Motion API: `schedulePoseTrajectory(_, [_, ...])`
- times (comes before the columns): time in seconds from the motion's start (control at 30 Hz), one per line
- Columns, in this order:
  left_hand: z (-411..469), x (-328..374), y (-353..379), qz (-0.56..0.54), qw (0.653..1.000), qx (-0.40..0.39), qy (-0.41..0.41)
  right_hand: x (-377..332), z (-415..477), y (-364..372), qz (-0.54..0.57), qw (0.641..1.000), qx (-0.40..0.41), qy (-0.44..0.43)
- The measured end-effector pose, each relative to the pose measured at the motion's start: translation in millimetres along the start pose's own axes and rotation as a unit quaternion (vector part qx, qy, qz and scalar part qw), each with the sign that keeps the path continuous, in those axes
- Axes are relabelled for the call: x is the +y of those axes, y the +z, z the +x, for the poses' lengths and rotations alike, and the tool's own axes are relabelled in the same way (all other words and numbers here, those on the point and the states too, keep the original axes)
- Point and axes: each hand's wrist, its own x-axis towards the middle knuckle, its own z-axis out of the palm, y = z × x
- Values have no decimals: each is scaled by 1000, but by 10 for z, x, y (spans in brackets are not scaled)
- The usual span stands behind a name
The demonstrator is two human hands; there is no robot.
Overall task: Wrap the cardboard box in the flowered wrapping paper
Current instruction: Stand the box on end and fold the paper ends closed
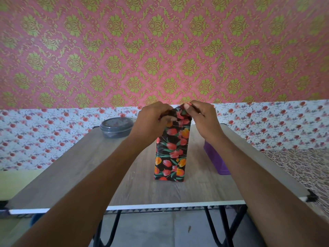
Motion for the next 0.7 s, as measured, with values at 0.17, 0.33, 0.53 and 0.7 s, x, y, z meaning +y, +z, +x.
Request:
schedulePoseTrajectory(0.17, [61, -30, 21, -24, 992, 10, -123, -29, -43, 23, 86, 995, -28, 33])
schedulePoseTrajectory(0.33, [104, 34, -66, -36, 994, -27, -97, 49, -42, -10, 31, 999, 10, -9])
schedulePoseTrajectory(0.53, [76, 54, -96, -17, 995, -35, -91, -7, 17, -84, -33, 998, 8, -56])
schedulePoseTrajectory(0.7, [51, 77, -73, -14, 996, -27, -89, -81, 91, -123, -206, 960, 22, -190])
